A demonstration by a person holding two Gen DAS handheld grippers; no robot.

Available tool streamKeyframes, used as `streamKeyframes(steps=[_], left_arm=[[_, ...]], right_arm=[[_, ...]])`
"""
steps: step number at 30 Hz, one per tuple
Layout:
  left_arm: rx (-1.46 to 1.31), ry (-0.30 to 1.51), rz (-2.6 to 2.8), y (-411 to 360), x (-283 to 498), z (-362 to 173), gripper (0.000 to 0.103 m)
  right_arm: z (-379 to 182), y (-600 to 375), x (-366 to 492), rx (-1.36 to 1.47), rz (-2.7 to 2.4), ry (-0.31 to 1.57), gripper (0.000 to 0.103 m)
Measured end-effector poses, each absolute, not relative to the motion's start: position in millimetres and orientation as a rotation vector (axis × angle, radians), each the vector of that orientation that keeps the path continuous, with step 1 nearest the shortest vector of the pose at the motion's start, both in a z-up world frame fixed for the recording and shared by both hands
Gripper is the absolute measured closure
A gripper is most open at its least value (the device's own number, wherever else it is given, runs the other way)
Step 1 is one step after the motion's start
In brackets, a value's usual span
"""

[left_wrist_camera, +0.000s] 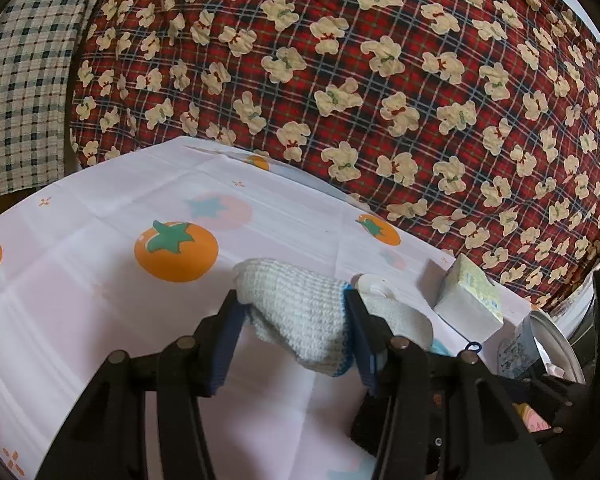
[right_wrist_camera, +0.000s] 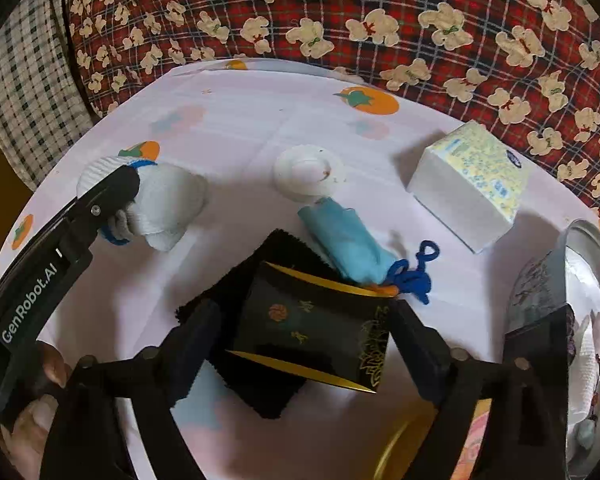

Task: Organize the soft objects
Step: 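Lower the right tool onto the black gold-trimmed card and close on it, then carry the white knit glove and black card with both tools over the tin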

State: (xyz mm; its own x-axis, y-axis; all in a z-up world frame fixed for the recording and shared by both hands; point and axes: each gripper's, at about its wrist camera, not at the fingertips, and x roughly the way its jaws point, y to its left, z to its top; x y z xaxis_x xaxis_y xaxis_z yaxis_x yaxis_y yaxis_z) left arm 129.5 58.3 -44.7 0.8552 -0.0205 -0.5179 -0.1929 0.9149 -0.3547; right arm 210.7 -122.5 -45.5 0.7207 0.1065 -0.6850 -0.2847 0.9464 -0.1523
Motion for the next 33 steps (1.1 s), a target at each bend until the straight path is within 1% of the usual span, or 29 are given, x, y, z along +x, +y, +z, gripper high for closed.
streamKeyframes(steps=[12,15,22,25,33], left_arm=[[-0.409,0.541,0.093,57.6,130.2,-45.5,0.052],[-0.398,0.539,0.093,53.6,129.7,-44.1,0.052],[-0.364,0.524,0.096,47.5,128.3,-40.8,0.052],[-0.317,0.503,0.102,40.6,125.1,-36.4,0.052],[-0.215,0.453,0.121,24.7,119.2,-27.9,0.052]], right_arm=[[-55.2,-123.7,217.1,-0.244,0.226,0.791,0.016],[-51.1,-126.1,210.0,-0.238,0.235,0.729,0.016],[-36.1,-133.2,173.5,-0.268,0.217,0.449,0.016],[-34.3,-137.1,162.2,-0.275,0.200,0.358,0.016],[-28.3,-151.9,142.0,-0.260,0.179,0.204,0.016]])
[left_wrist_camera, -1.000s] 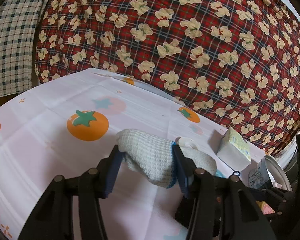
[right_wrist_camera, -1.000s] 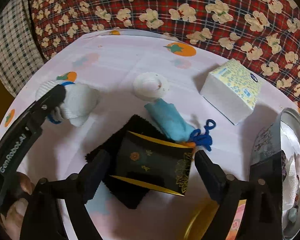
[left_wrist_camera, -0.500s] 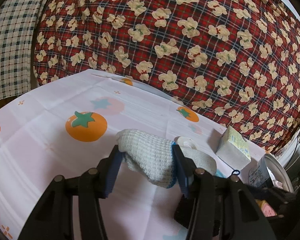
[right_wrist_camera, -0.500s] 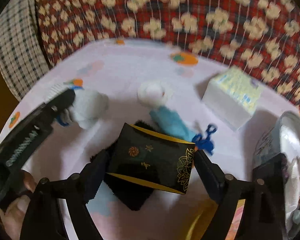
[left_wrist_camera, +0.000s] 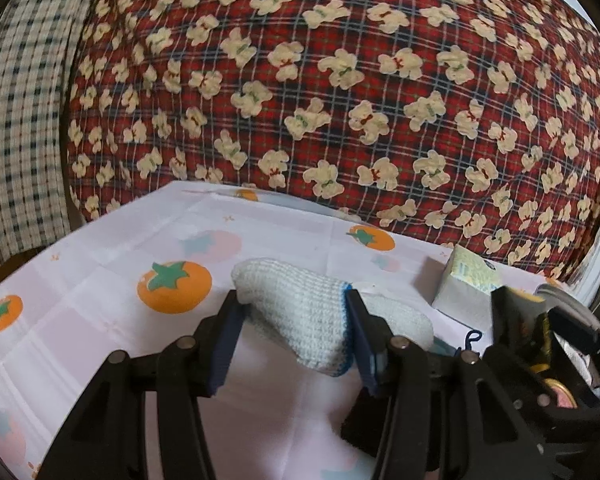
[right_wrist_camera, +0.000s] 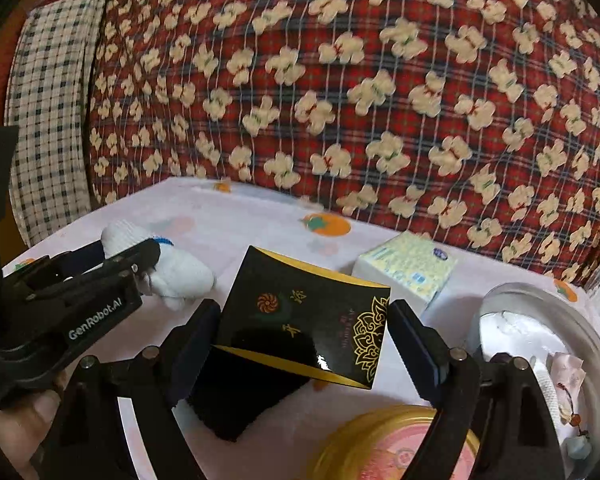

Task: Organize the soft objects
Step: 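Carry the white knit glove and black card with both tools over the tin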

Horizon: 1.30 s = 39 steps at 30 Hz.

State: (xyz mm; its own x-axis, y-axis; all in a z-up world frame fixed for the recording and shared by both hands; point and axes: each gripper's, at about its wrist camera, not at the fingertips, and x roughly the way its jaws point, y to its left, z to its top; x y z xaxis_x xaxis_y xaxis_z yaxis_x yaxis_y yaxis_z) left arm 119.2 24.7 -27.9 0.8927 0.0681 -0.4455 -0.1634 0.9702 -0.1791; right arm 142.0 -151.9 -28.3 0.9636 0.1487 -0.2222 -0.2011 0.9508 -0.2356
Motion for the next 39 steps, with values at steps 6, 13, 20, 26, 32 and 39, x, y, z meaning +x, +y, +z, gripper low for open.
streamKeyframes(steps=[6,13,20,26,32,39], left_arm=[[-0.160,0.421,0.116,15.1,114.2,-24.1,0.052],[-0.082,0.380,0.130,1.4,107.6,-20.0,0.052],[-0.065,0.366,0.134,-1.3,105.7,-18.2,0.052],[-0.045,0.355,0.153,-4.7,103.9,-16.8,0.052],[-0.040,0.350,0.179,-5.1,102.6,-16.8,0.052],[-0.033,0.363,0.204,-16.2,101.7,-17.4,0.052]], right_arm=[[-28.1,-159.6,124.5,-0.271,0.169,0.098,0.016],[-34.3,-169.6,109.9,-0.292,0.127,-0.014,0.016],[-36.0,-186.5,108.3,-0.274,0.090,-0.059,0.016],[-34.7,-194.5,103.5,-0.254,0.082,-0.086,0.016],[-33.5,-201.3,98.3,-0.227,0.081,-0.109,0.016],[-32.6,-216.5,97.1,-0.200,0.056,-0.112,0.016]])
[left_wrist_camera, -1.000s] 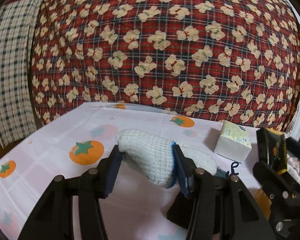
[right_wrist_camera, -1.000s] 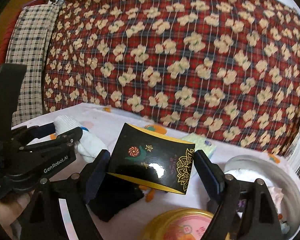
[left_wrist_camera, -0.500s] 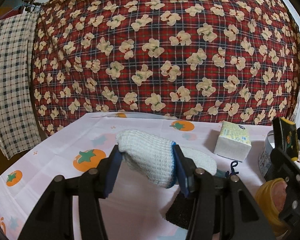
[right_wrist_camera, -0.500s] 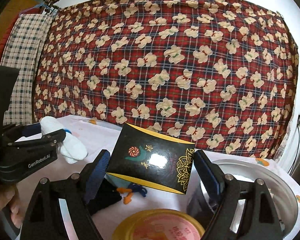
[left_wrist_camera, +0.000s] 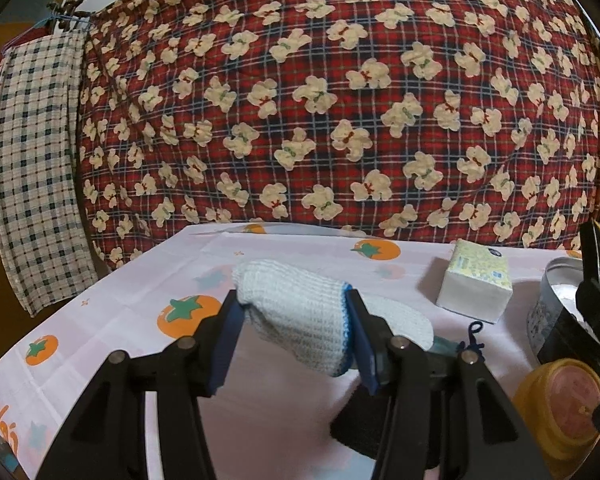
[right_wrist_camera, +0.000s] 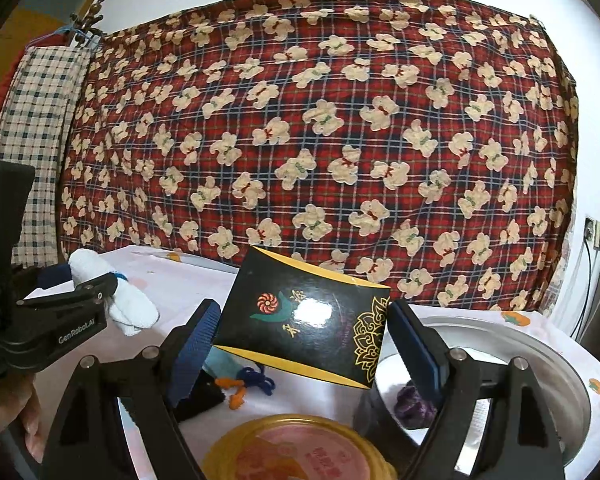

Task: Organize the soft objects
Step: 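Carry the white knit glove and black card with both tools over the tin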

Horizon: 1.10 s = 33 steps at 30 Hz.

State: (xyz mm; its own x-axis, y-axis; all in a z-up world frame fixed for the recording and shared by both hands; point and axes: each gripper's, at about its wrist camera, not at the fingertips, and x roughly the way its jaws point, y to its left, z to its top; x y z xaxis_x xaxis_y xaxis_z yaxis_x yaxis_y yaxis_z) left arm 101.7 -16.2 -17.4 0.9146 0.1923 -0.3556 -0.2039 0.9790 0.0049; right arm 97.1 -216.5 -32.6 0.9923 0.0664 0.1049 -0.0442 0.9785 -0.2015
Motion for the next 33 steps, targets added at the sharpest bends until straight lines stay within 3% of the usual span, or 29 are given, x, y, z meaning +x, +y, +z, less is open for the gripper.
streamKeyframes(steps=[33], left_arm=[[0.065,0.402,0.103,-98.6,115.4,-16.6,0.052]], right_arm=[[-27.0,-283.5,97.2,-0.069,-0.075,-0.092,0.016]])
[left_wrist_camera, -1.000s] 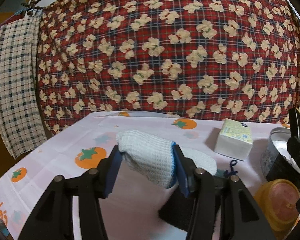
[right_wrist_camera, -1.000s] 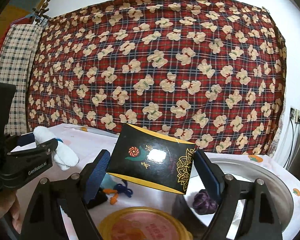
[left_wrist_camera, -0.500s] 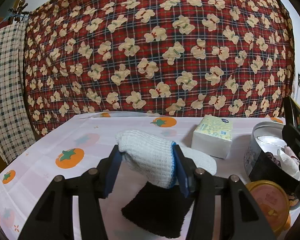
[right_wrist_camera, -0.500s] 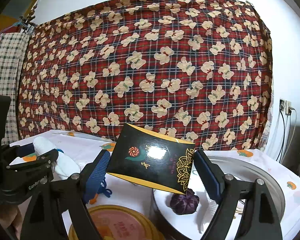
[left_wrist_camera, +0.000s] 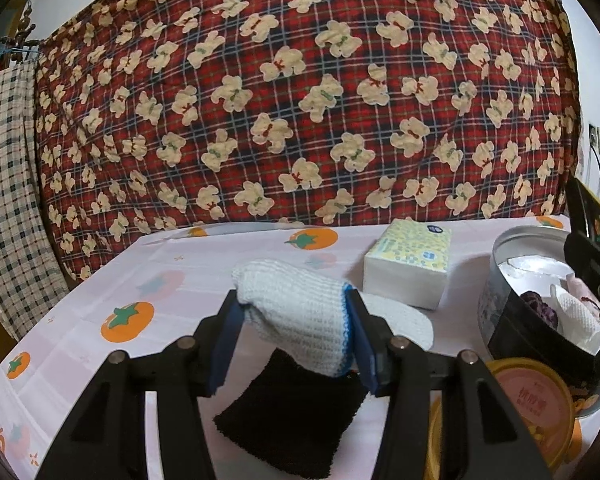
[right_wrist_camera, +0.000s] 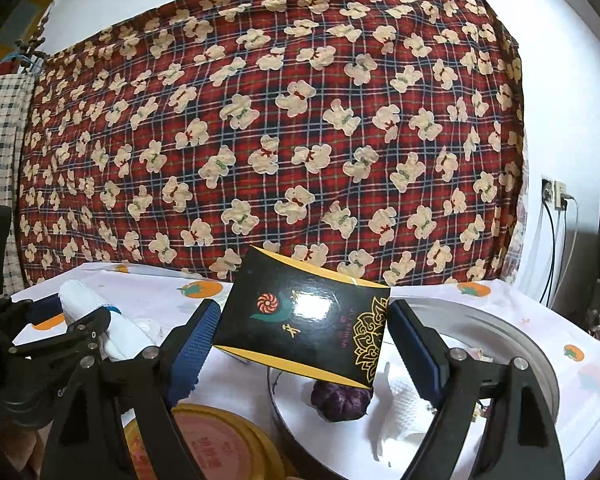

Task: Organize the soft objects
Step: 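Carry the white knit glove and black card with both tools over the tin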

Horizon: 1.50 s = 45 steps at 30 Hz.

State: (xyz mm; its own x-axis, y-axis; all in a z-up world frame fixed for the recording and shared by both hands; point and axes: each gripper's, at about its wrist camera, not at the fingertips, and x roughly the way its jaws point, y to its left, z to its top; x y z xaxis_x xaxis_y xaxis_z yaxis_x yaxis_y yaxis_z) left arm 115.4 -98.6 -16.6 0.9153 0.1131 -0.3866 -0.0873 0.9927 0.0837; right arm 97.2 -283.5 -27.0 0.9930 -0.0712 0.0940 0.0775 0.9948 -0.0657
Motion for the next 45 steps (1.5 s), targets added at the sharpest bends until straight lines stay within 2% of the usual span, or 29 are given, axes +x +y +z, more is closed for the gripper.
streamKeyframes(steps=[45], left_arm=[[0.116,0.395,0.004,-146.7,113.8,5.8,0.052]], right_arm=[[-22.9,-311.1,76.5,-0.035,-0.101,-0.170,0.016]])
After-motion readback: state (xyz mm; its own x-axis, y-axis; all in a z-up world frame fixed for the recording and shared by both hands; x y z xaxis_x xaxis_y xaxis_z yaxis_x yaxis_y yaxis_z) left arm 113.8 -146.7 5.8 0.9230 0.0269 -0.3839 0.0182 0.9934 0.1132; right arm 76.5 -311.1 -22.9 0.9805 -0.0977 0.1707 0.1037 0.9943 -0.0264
